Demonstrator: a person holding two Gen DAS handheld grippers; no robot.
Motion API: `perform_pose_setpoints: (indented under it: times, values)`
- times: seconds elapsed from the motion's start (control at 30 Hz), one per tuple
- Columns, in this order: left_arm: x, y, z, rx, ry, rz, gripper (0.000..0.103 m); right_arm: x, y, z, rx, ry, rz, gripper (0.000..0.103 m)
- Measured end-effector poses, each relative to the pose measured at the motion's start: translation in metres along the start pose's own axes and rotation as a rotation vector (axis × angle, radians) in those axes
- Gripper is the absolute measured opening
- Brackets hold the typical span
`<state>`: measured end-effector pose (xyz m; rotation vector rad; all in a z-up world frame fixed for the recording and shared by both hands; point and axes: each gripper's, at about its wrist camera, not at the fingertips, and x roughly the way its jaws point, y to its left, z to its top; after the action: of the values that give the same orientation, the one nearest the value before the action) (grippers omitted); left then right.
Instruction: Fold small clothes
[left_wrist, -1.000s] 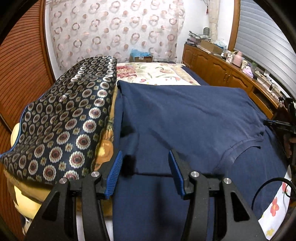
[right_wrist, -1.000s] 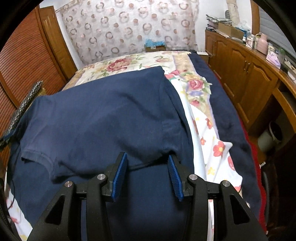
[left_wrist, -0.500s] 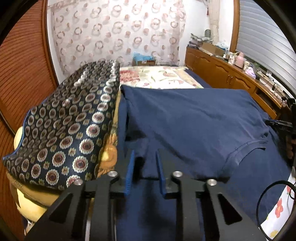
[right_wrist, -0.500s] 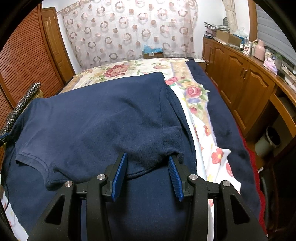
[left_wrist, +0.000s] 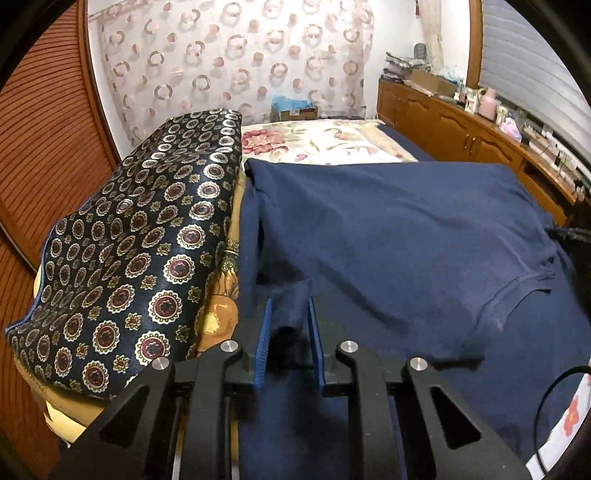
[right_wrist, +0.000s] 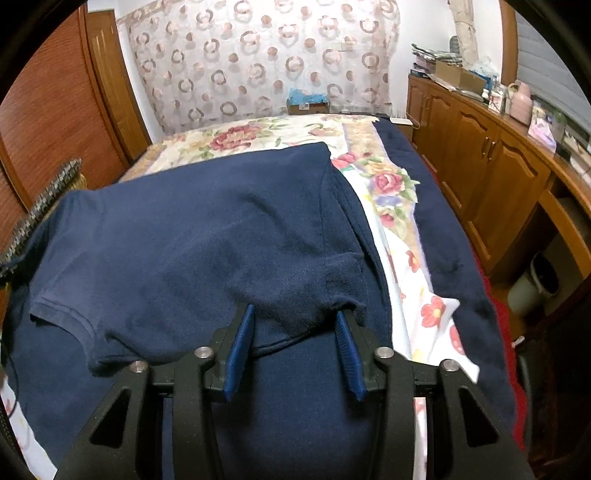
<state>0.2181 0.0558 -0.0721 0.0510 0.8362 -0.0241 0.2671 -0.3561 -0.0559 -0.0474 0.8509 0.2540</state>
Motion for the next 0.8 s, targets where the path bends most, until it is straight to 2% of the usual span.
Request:
perform_pose_setpoints:
  times: [0.1, 0.17, 0.23, 0.6, 0.8]
  values:
    - [0.001, -0.002, 0.001, 0.006, 0.001, -0.005, 0.006, 0.002, -0.006, 0.002, 0.023, 0.002, 0.018, 0.022]
    - [-0.004, -0.001, 0.002, -0.004, -0.024, -0.025, 0.005, 0.003, -0.006, 0.002, 0.029, 0.001, 0.032, 0.01]
    - [-0.01, 0.001, 0.006, -0.024, -0.045, -0.04, 0.004, 0.001, -0.005, 0.002, 0.028, -0.013, 0.038, 0.006]
    - [-0.063, 0.016, 0.009, -0.087, -0.167, -0.118, 0.004, -0.052, 0.004, 0.001, 0.016, -0.18, 0.09, 0.004]
    - [-0.085, 0.014, -0.004, -0.095, -0.197, -0.139, 0.004, -0.074, 0.004, -0.018, 0.011, -0.206, 0.112, 0.004]
